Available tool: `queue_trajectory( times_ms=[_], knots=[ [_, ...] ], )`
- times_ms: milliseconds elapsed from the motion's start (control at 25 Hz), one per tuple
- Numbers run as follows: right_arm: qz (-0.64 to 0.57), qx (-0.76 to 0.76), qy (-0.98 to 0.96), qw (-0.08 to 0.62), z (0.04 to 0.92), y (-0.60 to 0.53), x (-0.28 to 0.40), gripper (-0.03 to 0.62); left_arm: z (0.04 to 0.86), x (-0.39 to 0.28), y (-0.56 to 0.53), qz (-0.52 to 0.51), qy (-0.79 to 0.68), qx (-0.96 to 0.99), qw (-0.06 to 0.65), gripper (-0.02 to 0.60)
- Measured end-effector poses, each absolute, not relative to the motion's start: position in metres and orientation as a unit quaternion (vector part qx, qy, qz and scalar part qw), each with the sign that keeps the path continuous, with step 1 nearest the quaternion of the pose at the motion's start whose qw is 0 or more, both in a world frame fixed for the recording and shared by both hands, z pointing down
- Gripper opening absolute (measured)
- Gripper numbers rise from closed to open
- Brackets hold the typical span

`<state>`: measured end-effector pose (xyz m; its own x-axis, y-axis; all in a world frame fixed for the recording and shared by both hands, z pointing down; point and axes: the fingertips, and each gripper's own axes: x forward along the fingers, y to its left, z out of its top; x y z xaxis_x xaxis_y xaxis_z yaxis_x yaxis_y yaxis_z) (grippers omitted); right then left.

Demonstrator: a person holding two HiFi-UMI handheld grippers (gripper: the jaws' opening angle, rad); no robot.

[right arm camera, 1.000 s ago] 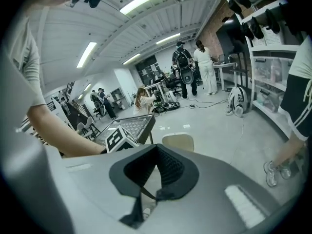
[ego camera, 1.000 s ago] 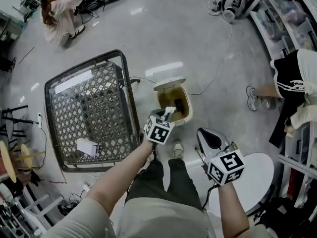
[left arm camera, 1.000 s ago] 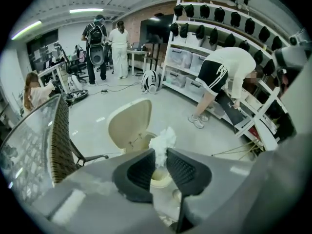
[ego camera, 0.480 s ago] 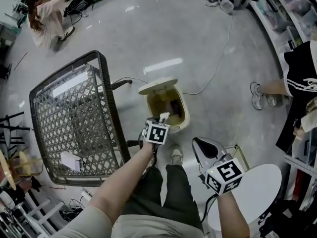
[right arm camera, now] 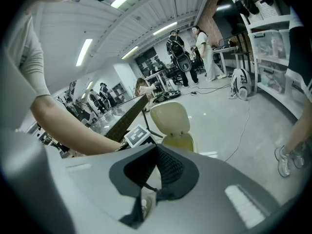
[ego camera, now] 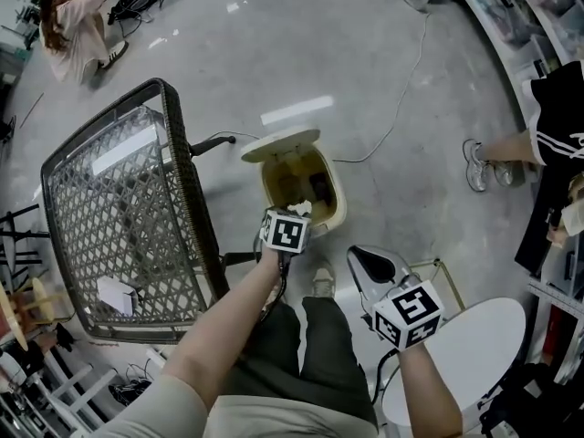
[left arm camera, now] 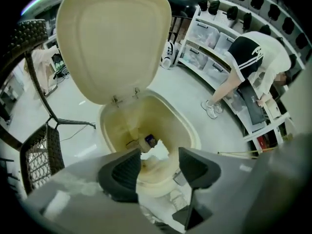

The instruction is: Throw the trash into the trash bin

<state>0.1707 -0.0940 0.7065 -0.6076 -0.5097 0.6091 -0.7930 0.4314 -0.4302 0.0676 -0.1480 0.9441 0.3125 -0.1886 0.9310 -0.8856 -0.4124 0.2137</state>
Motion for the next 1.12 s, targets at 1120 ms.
queue_trajectory(
  times_ms=[1120],
  knots=[
    [0.210,0.391,-0.881,0.163,0.439,-0.078,0.125,0.003,0.544,-0.002,-0.131,0.251,-0.438,0.826,0.250,0.281]
  ],
)
